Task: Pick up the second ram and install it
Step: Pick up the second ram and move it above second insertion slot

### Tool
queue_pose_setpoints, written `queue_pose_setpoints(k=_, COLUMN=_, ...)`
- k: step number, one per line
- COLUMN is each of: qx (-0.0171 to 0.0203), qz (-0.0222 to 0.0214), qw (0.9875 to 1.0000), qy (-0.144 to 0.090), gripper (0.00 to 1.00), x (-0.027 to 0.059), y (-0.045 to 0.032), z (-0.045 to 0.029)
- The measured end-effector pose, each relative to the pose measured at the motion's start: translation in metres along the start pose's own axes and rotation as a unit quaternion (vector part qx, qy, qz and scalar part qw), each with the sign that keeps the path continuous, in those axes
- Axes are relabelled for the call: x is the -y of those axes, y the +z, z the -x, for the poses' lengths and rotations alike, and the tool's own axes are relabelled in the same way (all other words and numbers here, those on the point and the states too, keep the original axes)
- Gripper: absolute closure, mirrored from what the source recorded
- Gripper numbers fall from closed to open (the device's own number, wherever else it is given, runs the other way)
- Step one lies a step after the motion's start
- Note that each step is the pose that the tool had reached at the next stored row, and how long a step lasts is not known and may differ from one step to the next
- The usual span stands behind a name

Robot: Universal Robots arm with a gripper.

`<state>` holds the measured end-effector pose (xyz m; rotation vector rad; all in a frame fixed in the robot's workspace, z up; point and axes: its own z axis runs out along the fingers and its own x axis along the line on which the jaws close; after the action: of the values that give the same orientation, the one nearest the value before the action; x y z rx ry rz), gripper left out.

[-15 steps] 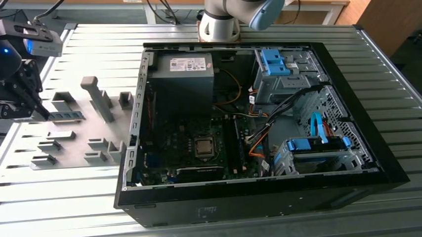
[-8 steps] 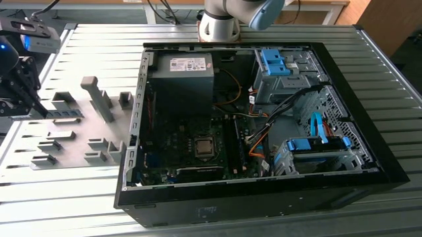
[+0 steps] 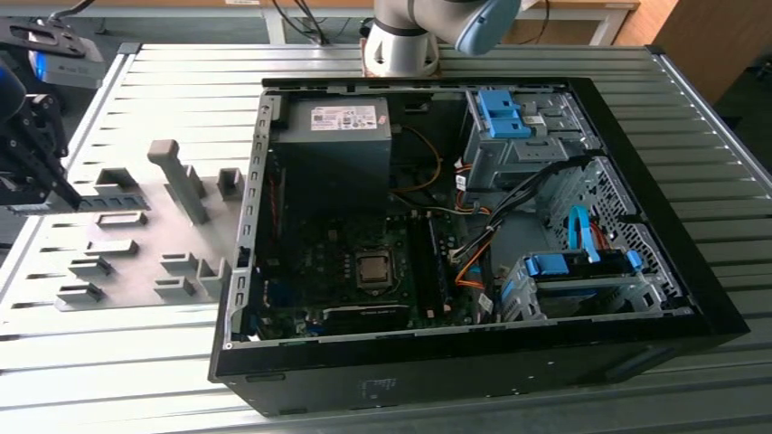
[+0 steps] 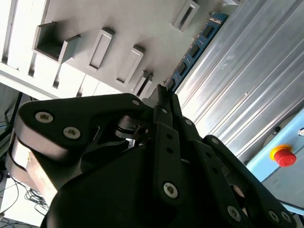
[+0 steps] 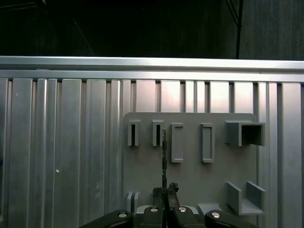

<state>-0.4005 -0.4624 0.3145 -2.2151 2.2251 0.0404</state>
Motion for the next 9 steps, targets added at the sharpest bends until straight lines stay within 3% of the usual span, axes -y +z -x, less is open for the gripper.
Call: queue_pose_setpoints(k=9, qx=0.0000, qz=0.0000, qw=1.0000, qy=0.000, gripper=0.86, x=-0.0002, y=-0.0105, z=0.0004)
